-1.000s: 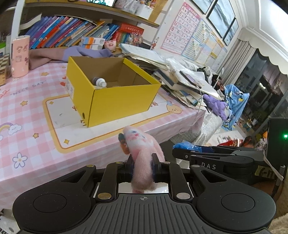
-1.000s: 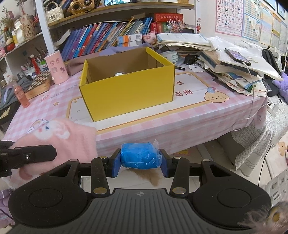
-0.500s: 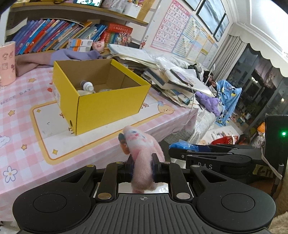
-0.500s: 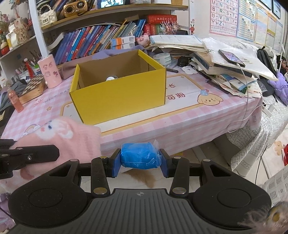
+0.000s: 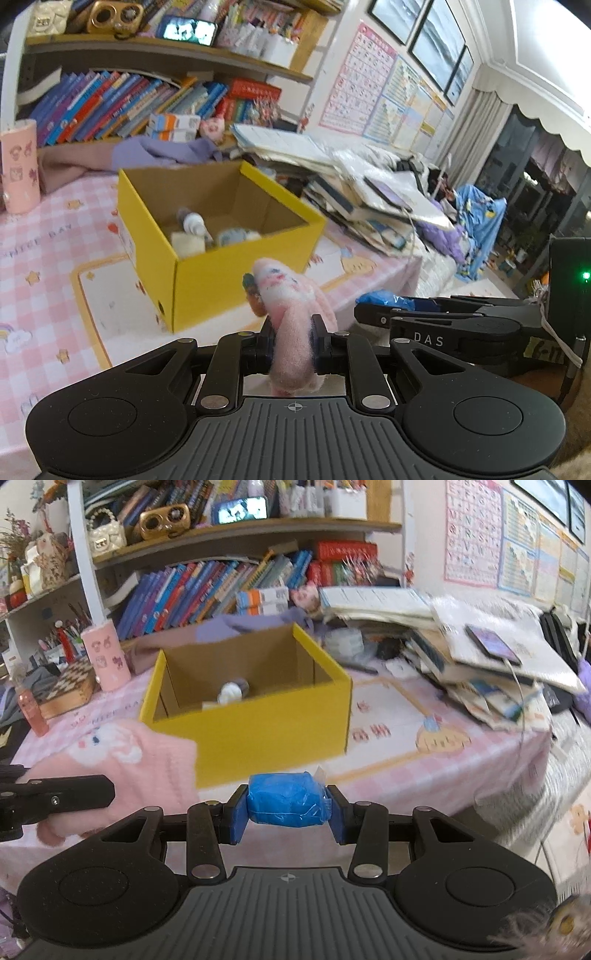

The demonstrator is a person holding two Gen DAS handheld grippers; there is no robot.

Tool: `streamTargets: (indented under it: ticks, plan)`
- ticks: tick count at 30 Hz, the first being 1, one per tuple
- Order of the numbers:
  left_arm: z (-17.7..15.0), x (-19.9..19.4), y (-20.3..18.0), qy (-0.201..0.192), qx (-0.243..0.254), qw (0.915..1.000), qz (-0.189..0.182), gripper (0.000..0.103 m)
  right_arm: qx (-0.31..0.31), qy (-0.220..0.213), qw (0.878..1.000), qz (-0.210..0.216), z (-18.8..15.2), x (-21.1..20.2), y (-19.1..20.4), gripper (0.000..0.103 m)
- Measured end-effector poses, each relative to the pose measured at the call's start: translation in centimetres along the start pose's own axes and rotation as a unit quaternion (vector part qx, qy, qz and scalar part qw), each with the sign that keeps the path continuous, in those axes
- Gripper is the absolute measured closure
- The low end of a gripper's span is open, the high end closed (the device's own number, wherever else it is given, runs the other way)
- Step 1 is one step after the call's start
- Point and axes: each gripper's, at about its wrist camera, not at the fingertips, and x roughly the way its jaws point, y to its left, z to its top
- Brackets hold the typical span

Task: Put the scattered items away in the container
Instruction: 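Lower the blue item and pink glove into the yellow box and open both tools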

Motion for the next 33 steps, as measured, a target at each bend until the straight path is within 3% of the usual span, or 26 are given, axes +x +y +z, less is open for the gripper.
streamTargets:
  ticks: [10, 22, 28, 33]
  plan:
    - [4.3, 3.4, 0.8, -0.038, -0.009, 0.9986, 0.036, 0.086, -0.039, -0.031, 0.998, 0.043, 6.3, 5.0, -0.9, 0.062]
    - [7.7, 9.5, 2.0, -0.048, -0.029, 0.993, 0.104, 0.086, -0.104, -0.014, 0.99, 0.097, 10.7, 12.5, -1.2, 0.062]
    - [8.3, 13.1, 2.8, -0.021, -0.031, 0.989, 0.143, 0.086, -0.151, 0.006, 0.982, 0.114, 11.4, 16.5, -0.9, 0.062]
    - [8.0, 15.3, 3.6, 0.013, -0.045, 0.9872, 0.152, 0.086, -0.183, 0.034, 0.975, 0.125, 11.4, 19.2, -0.7, 0.062]
